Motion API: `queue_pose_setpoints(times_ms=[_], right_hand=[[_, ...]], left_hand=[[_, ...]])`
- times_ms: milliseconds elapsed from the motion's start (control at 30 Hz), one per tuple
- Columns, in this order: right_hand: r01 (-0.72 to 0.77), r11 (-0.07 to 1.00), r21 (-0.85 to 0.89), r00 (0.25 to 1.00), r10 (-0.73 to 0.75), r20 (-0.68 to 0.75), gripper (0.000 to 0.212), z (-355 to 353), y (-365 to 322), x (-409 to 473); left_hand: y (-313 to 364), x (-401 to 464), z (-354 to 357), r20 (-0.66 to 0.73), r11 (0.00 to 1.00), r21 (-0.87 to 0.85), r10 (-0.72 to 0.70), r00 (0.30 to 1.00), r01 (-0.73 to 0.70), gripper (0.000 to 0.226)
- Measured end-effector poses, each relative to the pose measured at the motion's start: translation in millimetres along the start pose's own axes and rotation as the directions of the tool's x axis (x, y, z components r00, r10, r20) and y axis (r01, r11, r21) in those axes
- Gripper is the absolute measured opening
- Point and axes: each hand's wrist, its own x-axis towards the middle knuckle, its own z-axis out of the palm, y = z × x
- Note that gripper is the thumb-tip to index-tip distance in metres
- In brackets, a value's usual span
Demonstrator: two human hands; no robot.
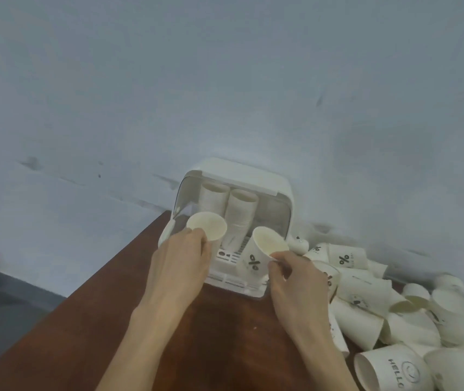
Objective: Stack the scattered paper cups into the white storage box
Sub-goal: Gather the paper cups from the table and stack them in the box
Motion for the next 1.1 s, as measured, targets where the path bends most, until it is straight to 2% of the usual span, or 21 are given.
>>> queue_pose_setpoints(times_ms=[100, 200, 433, 600, 733, 1100], right_hand=[[0.001, 1.0, 0.026, 1.0, -0.001, -0.031, 0.024, 12, -6, 11], [0.01, 1.0, 0.016, 1.0, -0.01, -0.021, 0.025, 31, -11, 30], [0.004, 1.0, 0.0, 0.998, -0.004, 0.056, 0.027, 87, -8, 41], [0.061, 0.985, -0.162, 0.989, -0.039, 0.141, 0.032, 105, 2, 36], [0.084, 0.971, -0.226, 0.983, -0.044, 0.179, 0.033, 103, 1, 34], [0.071, 0.982, -0.177, 0.982, -0.038, 0.184, 0.033, 101, 0, 34]], left_hand=[[-13, 8, -6, -0.107, 0.999, -0.035, 0.009, 0.994, -0.013, 0.019], [-18, 18, -4, -0.134, 0.999, -0.034, 0.026, 0.991, -0.03, 0.019], [-29, 43, 19, -0.034, 1.0, 0.023, 0.005, 0.999, -0.004, 0.022], [-37, 56, 23, -0.077, 1.0, -0.001, 0.024, 0.997, -0.024, 0.023], [-41, 56, 31, -0.046, 1.0, 0.005, 0.013, 0.999, -0.013, 0.022], [-57, 53, 59, 0.09, 0.997, 0.072, 0.022, 0.996, -0.028, 0.021]])
